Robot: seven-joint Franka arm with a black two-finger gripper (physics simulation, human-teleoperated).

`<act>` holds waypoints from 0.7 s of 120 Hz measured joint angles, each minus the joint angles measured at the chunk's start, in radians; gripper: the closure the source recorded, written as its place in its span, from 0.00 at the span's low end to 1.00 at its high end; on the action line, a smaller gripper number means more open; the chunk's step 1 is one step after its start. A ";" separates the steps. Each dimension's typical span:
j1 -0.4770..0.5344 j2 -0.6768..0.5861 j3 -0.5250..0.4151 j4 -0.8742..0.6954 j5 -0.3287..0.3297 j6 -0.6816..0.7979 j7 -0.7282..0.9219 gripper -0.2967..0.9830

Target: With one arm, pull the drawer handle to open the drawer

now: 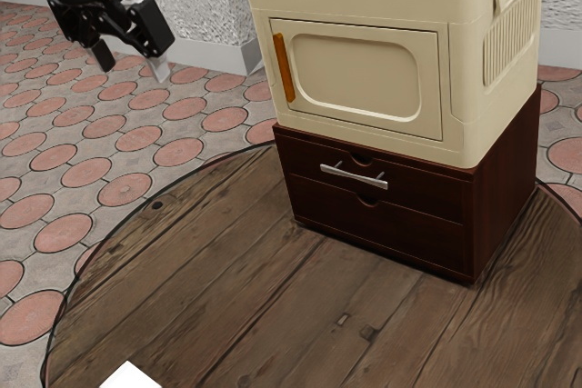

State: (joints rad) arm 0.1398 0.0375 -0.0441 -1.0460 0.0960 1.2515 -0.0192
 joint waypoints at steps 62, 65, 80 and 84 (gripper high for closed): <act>0.052 -0.520 -0.088 -1.077 -0.200 0.472 0.172 0.24; 0.052 -0.518 -0.091 -1.079 -0.206 0.496 0.215 0.23; 0.044 -0.510 -0.096 -1.081 -0.222 0.548 0.397 0.23; 0.043 -0.512 -0.097 -1.081 -0.223 0.557 0.454 0.23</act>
State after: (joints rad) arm 0.1832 -0.4748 -0.1409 -2.1275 -0.1268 1.8083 0.4345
